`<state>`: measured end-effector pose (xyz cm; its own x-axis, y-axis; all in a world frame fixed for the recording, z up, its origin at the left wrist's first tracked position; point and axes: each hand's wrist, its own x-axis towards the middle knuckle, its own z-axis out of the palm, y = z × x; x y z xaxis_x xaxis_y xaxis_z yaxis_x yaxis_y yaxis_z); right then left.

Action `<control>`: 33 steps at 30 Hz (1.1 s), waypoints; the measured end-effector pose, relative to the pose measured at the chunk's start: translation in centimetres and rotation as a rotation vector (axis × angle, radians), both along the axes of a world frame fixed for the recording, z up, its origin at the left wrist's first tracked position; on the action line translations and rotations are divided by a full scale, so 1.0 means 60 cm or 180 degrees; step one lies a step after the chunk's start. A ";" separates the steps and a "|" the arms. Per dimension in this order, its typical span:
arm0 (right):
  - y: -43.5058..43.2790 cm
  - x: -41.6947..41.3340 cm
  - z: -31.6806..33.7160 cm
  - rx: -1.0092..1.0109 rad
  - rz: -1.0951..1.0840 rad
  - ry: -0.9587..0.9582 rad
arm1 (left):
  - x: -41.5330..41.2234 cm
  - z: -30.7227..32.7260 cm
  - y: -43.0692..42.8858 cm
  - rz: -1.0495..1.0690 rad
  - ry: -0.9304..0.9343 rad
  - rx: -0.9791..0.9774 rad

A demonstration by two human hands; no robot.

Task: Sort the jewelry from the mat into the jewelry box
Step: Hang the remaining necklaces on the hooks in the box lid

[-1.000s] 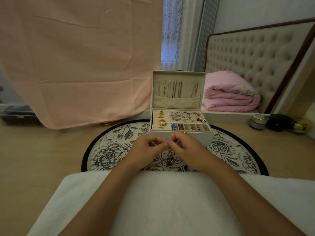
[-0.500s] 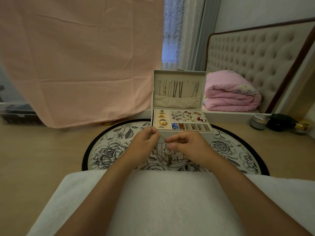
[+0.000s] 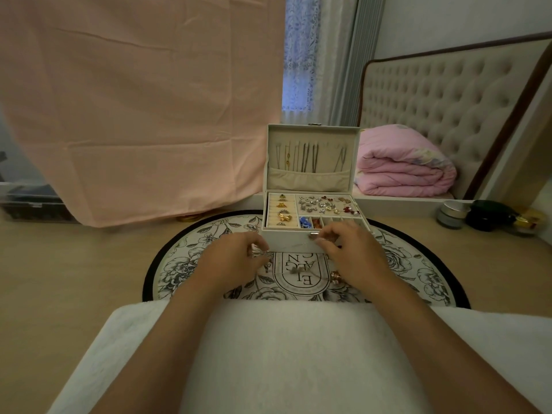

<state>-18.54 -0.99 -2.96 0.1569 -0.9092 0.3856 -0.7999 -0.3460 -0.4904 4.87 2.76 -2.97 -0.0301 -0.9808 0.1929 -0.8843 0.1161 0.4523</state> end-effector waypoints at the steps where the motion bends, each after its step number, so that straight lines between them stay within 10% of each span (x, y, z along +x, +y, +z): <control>1: 0.001 -0.001 0.000 0.0049 -0.0052 0.0132 | 0.000 -0.001 0.000 0.0155 -0.0216 -0.0139; 7: 0.009 -0.009 0.001 0.0606 0.0003 0.0402 | 0.004 0.004 0.002 0.0315 0.3006 0.0851; 12: -0.002 -0.025 -0.005 0.0721 0.0074 0.0240 | 0.030 0.000 -0.006 0.0489 0.3815 0.0702; 18: -0.010 -0.033 -0.007 0.0934 -0.0372 0.0642 | 0.040 -0.003 -0.013 0.1315 0.3634 0.0525; 24: -0.004 -0.025 -0.008 0.0931 -0.0447 0.1082 | 0.051 -0.033 -0.024 0.1701 0.1562 0.0246; 30: 0.005 -0.007 -0.014 0.0376 0.0135 0.1220 | 0.026 -0.015 -0.011 0.1433 -0.0851 0.0125; 33: 0.008 0.007 -0.021 0.0311 0.0654 0.1129 | 0.007 -0.018 -0.010 0.0306 -0.0544 -0.0265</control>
<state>-18.12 -0.52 -4.22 0.4461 -0.8748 0.1887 -0.8443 -0.4814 -0.2355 5.29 2.15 -4.05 0.0237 -0.9616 0.2735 -0.9561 0.0581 0.2872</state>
